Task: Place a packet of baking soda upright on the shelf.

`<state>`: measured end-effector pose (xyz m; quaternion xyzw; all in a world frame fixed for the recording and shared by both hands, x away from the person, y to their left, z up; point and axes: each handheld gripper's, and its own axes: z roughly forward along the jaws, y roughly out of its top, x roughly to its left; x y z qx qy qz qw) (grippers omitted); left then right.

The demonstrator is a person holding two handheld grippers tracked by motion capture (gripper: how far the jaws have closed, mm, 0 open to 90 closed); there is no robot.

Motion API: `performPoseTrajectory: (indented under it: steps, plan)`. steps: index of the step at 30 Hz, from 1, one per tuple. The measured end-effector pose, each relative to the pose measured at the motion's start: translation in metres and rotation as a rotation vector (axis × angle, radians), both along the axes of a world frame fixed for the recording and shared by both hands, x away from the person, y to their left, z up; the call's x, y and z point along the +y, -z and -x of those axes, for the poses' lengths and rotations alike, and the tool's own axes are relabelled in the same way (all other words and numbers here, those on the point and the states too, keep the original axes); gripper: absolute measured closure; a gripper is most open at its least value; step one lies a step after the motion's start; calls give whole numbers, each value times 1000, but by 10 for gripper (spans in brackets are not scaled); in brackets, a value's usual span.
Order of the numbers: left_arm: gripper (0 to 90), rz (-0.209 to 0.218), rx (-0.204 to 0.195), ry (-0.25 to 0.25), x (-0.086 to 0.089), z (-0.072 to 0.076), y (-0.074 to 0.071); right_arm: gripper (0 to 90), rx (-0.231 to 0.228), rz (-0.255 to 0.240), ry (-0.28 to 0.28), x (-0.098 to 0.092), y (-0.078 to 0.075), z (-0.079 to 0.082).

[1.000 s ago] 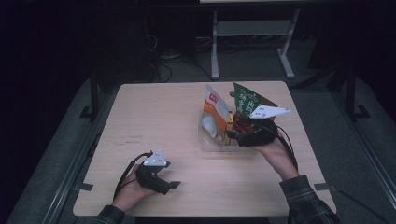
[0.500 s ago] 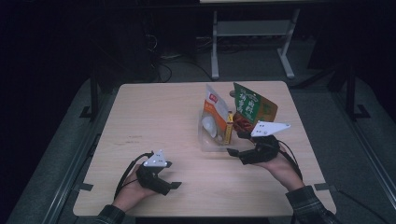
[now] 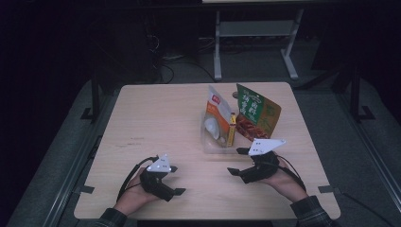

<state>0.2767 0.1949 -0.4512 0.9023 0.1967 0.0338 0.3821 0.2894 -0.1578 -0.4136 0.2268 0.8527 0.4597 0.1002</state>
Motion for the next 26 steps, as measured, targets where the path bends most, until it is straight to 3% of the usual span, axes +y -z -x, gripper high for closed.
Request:
performPoseTrajectory:
  steps: [3, 9, 16, 20, 26]
  plan:
    - [145, -24, -5, 29, -3, 1, 2, 214, 13, 27, -22, 4, 8, 3]
    - [145, -47, 10, 80, -11, 7, 5, 207, 33, 147, -85, 17, 26, 4]
    - [145, -61, 22, 130, -16, 10, 7, 207, 59, 185, -134, 26, 34, 7]
    - [145, -51, 24, 137, -17, 11, 6, 207, 49, 213, -168, 28, 37, 7]
    - [145, -54, 22, 135, -17, 11, 6, 206, 66, 208, -159, 28, 38, 8]
